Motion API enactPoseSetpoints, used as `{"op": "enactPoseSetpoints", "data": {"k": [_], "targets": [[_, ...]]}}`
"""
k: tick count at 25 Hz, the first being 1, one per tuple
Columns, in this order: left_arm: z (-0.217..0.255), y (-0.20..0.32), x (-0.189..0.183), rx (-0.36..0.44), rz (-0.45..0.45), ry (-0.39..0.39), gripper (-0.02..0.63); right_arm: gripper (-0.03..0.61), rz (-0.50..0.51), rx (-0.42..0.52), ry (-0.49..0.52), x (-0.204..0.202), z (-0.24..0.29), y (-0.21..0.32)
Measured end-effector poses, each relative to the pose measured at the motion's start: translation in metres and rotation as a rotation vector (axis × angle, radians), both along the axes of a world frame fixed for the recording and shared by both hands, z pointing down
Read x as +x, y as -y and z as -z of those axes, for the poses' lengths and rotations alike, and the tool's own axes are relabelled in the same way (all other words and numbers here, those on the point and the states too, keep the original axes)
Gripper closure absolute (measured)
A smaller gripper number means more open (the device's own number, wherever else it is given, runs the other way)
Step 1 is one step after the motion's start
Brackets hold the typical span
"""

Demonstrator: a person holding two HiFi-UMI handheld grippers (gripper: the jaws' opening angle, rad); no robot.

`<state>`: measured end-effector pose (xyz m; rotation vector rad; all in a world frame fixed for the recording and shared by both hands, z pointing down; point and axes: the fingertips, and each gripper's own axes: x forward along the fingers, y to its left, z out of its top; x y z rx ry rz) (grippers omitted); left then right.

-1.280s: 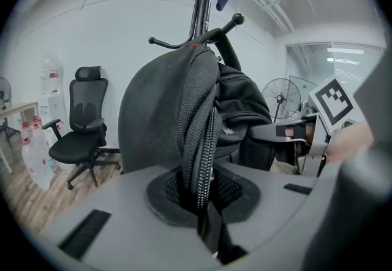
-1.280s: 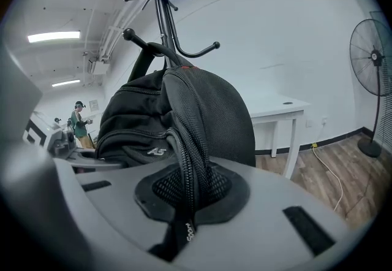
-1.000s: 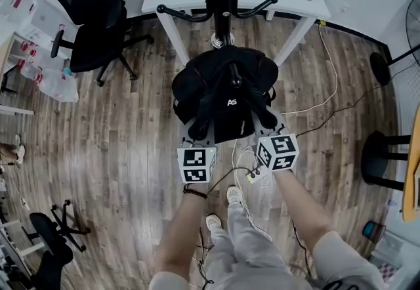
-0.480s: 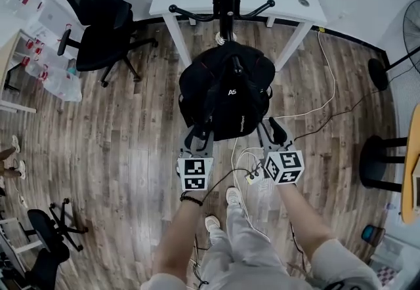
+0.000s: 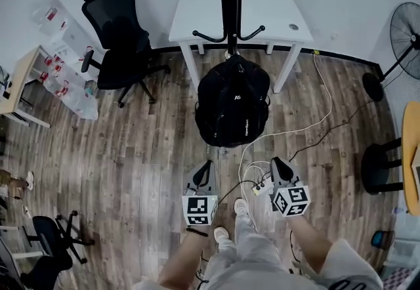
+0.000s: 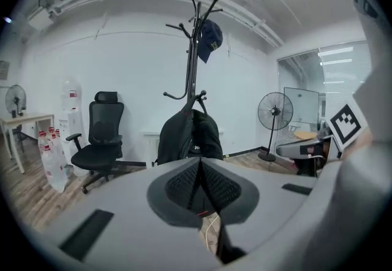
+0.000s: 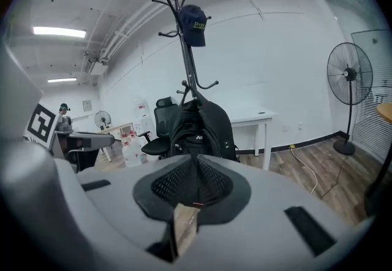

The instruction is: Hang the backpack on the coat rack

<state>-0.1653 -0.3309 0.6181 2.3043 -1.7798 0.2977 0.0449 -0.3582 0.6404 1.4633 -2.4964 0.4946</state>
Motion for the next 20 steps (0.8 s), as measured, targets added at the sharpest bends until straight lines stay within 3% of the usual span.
{"op": "enactPoseSetpoints", "data": {"k": [10,20], "targets": [[0.066,-0.162,0.008,0.111,-0.087,-0.088,0.606,0.538,-0.012,0.105,0.016,0.007,0.083,-0.184],[0.087,-0.259,0.000,0.135,-0.075,-0.058,0.606,0.540,-0.039,0.125,0.080,0.031,0.133,-0.285]]}}
